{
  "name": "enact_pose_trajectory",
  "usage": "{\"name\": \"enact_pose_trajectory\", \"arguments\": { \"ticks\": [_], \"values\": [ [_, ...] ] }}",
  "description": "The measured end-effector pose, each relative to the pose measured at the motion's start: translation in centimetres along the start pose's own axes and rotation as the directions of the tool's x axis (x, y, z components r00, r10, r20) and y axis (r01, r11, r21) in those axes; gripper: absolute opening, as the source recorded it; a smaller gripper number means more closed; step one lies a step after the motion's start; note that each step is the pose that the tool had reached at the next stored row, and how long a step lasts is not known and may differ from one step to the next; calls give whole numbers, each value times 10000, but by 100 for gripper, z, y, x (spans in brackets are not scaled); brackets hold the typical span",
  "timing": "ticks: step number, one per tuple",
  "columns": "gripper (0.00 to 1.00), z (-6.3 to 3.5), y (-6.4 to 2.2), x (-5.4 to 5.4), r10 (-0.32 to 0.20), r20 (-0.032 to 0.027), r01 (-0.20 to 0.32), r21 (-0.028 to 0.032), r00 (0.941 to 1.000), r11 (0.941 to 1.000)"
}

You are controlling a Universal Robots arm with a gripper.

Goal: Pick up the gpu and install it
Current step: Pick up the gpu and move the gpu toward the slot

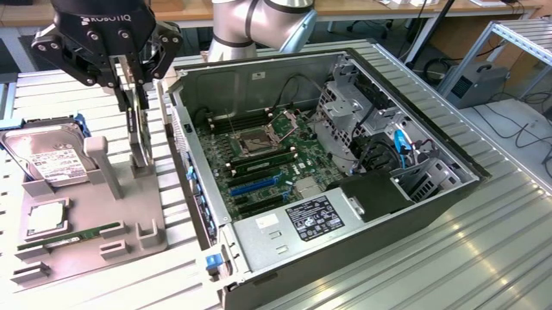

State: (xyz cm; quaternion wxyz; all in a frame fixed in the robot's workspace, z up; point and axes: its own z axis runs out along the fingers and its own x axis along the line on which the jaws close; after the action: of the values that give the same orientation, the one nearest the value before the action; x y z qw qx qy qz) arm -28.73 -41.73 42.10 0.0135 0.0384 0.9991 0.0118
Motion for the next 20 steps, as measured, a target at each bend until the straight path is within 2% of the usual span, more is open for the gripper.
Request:
{"name": "enact_pose_trajectory", "arguments": {
  "ticks": [20],
  "values": [
    [27, 4, 13, -162, 1, -1, -1, 1, 10000, 10000]
  ]
}}
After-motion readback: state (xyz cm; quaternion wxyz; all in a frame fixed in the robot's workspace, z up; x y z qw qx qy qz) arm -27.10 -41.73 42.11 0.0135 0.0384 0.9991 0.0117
